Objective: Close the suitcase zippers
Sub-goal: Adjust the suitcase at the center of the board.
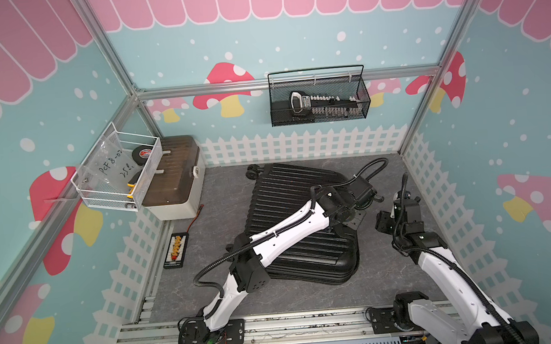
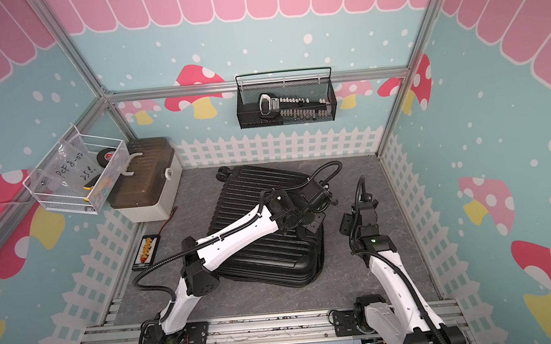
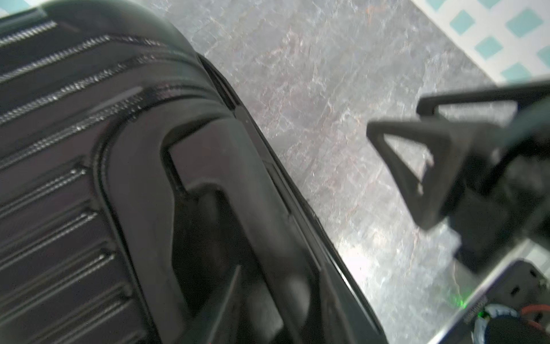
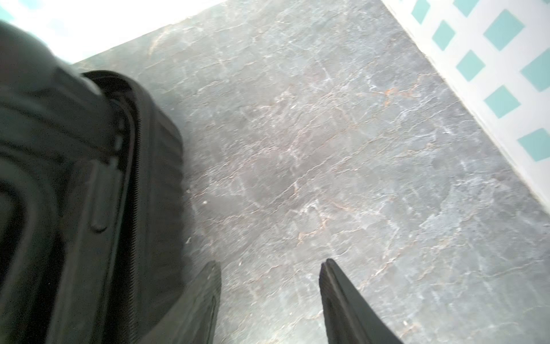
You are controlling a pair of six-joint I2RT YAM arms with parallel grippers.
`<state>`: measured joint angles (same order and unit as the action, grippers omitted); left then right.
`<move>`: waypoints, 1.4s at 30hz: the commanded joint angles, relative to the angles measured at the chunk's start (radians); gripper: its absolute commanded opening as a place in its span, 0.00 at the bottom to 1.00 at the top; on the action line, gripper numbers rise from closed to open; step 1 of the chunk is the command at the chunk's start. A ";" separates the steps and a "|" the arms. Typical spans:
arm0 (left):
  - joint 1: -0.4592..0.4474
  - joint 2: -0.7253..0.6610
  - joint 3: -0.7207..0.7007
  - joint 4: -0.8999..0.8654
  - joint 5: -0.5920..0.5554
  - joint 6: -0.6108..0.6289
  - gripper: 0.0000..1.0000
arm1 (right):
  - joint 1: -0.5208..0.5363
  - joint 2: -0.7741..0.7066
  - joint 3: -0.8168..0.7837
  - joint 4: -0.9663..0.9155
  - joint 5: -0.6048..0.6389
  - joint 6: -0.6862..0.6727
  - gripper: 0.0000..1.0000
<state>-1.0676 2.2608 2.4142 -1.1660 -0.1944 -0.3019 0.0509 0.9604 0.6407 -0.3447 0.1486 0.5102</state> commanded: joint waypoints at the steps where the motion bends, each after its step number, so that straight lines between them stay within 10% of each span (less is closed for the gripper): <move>1: 0.003 0.084 0.063 -0.220 0.004 -0.041 0.56 | -0.025 0.024 0.022 0.014 -0.013 -0.032 0.57; 10: -0.002 0.186 0.203 -0.265 -0.016 -0.110 0.65 | -0.028 0.020 -0.039 0.065 -0.096 -0.013 0.58; 18: -0.021 0.208 0.128 -0.317 -0.083 -0.093 0.41 | -0.028 0.001 -0.072 0.084 -0.131 -0.013 0.58; 42: -0.031 -0.283 -0.586 0.093 0.214 0.814 0.31 | -0.182 0.004 -0.011 0.010 -0.116 -0.081 0.59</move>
<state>-1.1278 1.9663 1.9141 -1.0298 -0.0475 0.1570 -0.1219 0.9688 0.6014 -0.3218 0.0639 0.4492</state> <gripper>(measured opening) 0.356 0.586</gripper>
